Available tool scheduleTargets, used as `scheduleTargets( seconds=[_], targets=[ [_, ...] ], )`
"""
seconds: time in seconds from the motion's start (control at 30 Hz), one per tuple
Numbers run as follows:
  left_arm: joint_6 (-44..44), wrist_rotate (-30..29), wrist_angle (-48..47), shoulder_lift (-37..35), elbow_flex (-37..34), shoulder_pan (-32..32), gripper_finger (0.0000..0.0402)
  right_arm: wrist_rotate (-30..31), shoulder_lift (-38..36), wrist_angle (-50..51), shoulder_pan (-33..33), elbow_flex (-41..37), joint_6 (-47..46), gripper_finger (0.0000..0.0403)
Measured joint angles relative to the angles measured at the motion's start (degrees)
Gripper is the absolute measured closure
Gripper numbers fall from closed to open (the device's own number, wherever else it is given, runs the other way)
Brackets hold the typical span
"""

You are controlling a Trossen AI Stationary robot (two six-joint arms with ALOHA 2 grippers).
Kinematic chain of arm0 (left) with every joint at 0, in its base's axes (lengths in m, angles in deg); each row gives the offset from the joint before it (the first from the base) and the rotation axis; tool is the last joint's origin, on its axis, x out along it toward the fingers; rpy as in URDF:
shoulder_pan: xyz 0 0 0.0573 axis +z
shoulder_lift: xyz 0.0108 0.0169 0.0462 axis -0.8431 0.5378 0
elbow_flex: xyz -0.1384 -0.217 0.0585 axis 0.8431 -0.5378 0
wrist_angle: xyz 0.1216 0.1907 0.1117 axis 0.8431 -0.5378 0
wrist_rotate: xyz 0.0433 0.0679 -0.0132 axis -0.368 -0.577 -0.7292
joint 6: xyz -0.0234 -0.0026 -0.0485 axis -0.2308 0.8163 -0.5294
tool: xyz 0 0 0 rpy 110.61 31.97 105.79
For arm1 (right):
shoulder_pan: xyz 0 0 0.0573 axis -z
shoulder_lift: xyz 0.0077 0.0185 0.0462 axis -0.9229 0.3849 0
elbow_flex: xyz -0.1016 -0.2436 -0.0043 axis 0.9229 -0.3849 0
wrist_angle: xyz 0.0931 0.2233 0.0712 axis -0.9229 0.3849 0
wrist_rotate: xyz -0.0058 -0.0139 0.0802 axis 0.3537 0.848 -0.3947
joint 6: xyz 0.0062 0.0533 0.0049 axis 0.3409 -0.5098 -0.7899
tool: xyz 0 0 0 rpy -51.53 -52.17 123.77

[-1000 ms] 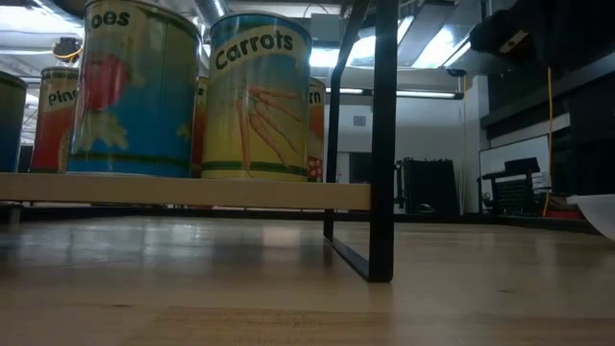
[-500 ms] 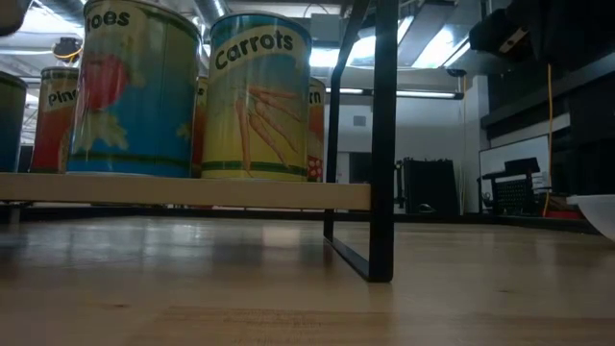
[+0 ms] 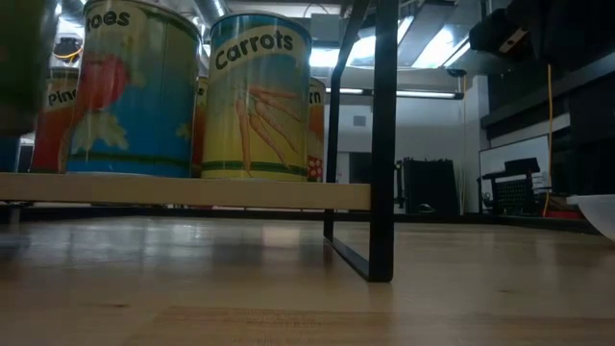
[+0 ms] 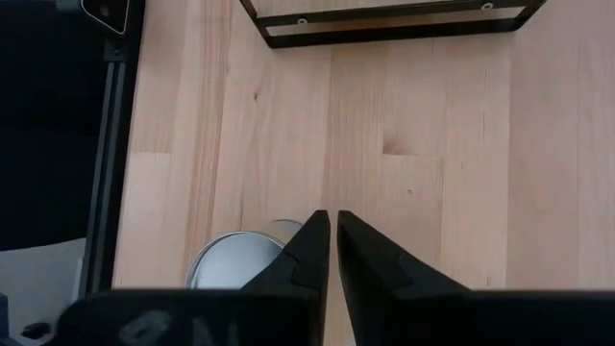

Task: Pick and place cans onto a shelf
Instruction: Put the orange can on the shelf

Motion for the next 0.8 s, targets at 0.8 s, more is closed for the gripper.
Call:
scheduleTargets(
  seconds=[0.8],
  targets=[
    [-0.03, -1.19, -3.18, 6.07, 0.00, 0.04, 0.0369, -0.01, 0.00, -0.04, -0.01, 0.00, 0.03, 0.0373]
  ],
)
